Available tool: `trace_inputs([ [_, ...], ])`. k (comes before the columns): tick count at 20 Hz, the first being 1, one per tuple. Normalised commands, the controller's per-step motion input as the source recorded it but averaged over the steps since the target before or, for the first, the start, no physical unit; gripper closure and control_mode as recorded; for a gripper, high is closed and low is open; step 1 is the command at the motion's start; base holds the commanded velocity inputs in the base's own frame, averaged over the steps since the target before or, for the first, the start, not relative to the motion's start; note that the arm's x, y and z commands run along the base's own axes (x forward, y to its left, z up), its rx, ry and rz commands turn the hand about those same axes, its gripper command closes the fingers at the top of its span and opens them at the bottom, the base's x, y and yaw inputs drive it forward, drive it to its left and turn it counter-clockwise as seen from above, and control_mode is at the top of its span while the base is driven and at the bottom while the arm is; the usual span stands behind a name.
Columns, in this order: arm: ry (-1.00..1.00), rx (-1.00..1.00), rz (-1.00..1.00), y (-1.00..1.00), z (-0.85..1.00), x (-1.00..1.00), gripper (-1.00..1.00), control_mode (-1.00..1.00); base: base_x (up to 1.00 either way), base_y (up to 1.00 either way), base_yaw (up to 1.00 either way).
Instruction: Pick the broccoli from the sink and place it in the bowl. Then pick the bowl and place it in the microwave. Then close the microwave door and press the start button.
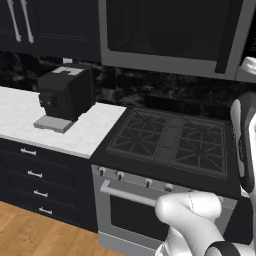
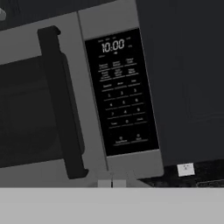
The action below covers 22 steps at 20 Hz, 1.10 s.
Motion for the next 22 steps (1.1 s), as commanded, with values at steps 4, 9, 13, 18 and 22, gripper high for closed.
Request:
trace_inputs([
  [4, -0.07, 0.00, 0.00, -0.17, 0.00, 0.15, 1.00, -1.00, 0.00, 0.00, 0.00],
  [9, 0.00, 0.00, 0.00, -0.03, -0.04, 0.16, 1.00, -1.00, 0.00, 0.00, 0.00],
  [13, 0.00, 0.00, 0.00, -0.14, -0.03, 0.18, 1.00, -1.00, 0.00, 0.00, 0.00],
  [18, 0.00, 0.00, 0.00, -0.38, 0.00, 0.14, 1.00, -1.00, 0.00, 0.00, 0.00],
  [22, 0.00, 0.00, 0.00, -0.52, 0.00, 0.09, 1.00, -1.00, 0.00, 0.00, 0.00],
])
